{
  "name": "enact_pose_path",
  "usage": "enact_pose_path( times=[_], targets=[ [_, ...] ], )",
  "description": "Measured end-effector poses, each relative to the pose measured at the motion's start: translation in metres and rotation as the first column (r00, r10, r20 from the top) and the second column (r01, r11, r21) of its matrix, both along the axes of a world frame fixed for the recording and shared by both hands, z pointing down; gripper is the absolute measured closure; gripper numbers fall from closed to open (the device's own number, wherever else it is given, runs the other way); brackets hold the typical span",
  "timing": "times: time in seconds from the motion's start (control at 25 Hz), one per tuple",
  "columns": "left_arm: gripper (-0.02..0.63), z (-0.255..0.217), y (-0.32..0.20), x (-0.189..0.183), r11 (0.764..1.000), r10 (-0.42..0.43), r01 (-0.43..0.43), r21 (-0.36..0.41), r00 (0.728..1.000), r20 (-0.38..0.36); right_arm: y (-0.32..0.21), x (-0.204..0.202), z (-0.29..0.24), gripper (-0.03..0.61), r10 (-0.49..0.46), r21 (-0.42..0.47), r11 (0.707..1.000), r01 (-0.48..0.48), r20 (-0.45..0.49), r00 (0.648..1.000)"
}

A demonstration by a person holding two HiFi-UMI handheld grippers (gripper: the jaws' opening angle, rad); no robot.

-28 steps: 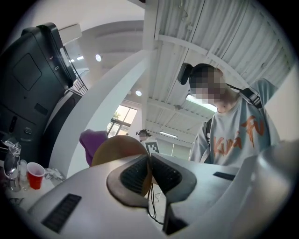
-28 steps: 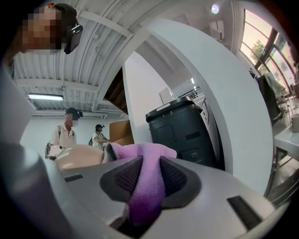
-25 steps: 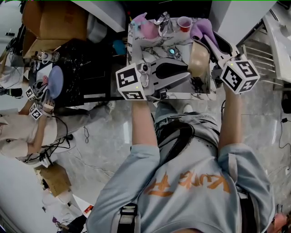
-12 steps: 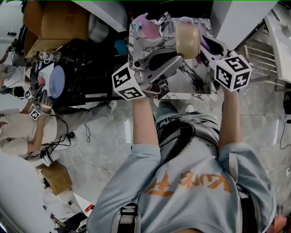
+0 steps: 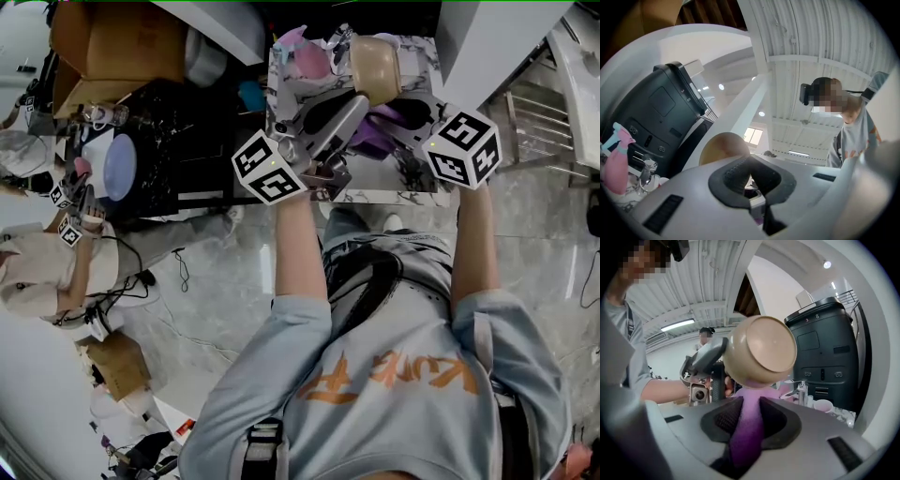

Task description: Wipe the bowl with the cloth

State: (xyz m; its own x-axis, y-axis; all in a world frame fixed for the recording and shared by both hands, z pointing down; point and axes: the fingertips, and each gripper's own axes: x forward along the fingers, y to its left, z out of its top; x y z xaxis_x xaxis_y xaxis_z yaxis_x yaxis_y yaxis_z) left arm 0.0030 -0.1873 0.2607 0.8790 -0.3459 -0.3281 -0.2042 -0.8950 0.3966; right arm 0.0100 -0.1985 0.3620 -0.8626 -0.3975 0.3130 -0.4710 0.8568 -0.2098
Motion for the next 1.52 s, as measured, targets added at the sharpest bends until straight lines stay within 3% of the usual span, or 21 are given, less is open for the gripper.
enact_pose_path(
  times=[0.44,0.72,0.96,1.12,1.36,1.52],
  targets=[
    [0.586,0.025,-0.016,-0.021,0.988,-0.125,0.13,-0.081,0.99,0.064,0.028,0.0,-0.004,0.454,-0.161,0.016,0.987,0.161,0.008,0.987],
    [0.586,0.037,-0.018,-0.029,0.981,-0.148,0.157,-0.113,0.986,0.079,0.043,0.006,-0.026,0.454,-0.248,0.087,0.967,0.239,0.118,0.962],
    [0.586,0.043,-0.02,-0.036,0.975,-0.169,0.179,-0.135,0.982,0.084,0.04,0.018,-0.046,0.454,-0.225,0.127,0.971,0.2,0.227,0.947],
    [0.586,0.048,-0.018,-0.034,0.976,-0.151,0.164,-0.143,0.983,0.1,0.029,0.031,-0.061,0.454,-0.162,0.145,0.982,0.12,0.325,0.932],
    [0.586,0.047,0.0,-0.011,0.993,-0.017,0.029,-0.111,0.994,0.105,0.006,0.055,-0.068,0.454,-0.013,0.15,0.987,-0.049,0.386,0.922],
    [0.584,0.046,0.011,0.001,0.992,0.079,-0.069,-0.102,0.992,0.098,-0.003,0.064,-0.066,0.454,0.041,0.151,0.983,-0.108,0.389,0.921]
  ],
)
